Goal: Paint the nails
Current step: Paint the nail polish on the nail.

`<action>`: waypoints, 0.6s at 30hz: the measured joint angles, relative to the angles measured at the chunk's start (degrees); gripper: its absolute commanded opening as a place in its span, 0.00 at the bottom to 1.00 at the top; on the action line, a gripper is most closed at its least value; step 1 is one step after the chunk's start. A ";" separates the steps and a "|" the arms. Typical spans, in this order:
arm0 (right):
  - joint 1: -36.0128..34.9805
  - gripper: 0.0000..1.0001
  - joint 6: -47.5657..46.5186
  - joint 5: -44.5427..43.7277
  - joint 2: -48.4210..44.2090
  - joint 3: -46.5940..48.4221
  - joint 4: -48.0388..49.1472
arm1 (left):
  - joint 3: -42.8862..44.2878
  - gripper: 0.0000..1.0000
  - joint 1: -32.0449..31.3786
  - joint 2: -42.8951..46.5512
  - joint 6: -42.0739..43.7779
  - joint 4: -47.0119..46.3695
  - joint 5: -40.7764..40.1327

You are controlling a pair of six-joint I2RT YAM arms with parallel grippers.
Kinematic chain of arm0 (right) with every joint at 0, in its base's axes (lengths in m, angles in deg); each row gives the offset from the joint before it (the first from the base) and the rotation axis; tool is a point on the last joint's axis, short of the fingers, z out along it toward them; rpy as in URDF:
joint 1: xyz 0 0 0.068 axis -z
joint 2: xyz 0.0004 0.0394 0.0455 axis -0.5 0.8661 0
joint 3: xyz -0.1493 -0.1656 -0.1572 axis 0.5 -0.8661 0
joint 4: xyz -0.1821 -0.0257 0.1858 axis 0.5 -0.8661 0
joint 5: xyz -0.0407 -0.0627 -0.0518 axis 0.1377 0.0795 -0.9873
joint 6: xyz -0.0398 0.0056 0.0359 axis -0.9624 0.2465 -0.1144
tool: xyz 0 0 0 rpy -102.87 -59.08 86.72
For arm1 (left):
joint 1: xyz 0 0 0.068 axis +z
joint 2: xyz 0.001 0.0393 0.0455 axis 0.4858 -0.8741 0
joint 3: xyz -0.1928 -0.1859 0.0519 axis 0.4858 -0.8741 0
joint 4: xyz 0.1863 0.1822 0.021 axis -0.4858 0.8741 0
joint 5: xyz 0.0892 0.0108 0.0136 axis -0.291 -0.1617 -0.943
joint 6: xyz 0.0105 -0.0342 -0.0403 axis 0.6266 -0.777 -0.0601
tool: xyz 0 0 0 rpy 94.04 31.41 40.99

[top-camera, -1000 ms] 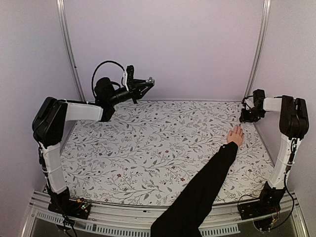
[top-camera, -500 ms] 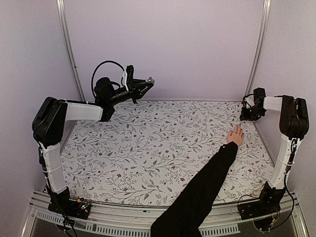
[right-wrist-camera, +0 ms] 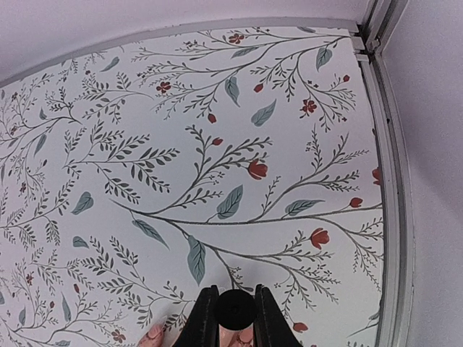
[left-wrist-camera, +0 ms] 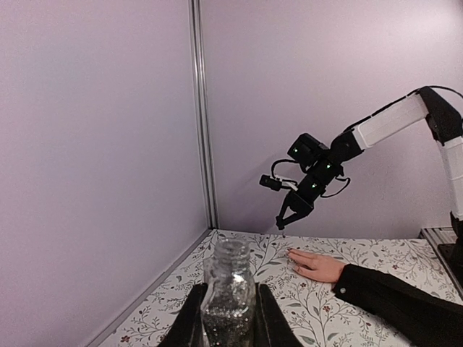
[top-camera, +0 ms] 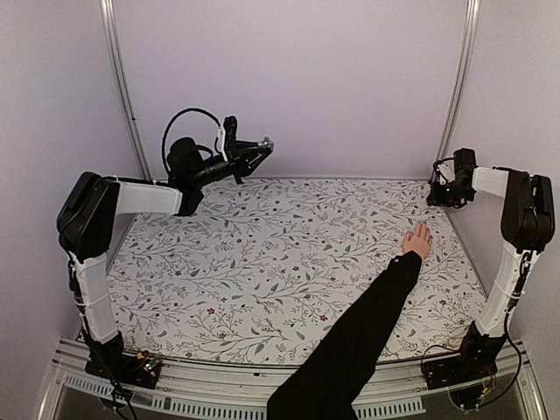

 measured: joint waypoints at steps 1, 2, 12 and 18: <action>0.00 0.00 -0.09 0.20 -0.42 -0.15 0.02 | -0.11 0.00 0.00 0.00 0.00 0.00 0.02; 0.00 0.00 -0.15 0.31 -0.76 -0.31 0.15 | -0.20 0.00 0.00 0.00 0.00 -0.02 0.02; -0.11 0.00 -0.74 0.66 -0.94 -3.37 0.55 | -0.57 0.00 0.00 0.00 -0.15 -0.37 0.02; -0.48 0.00 -0.83 0.66 -0.94 -3.63 0.61 | -0.59 0.00 0.00 0.00 -0.37 -0.37 0.02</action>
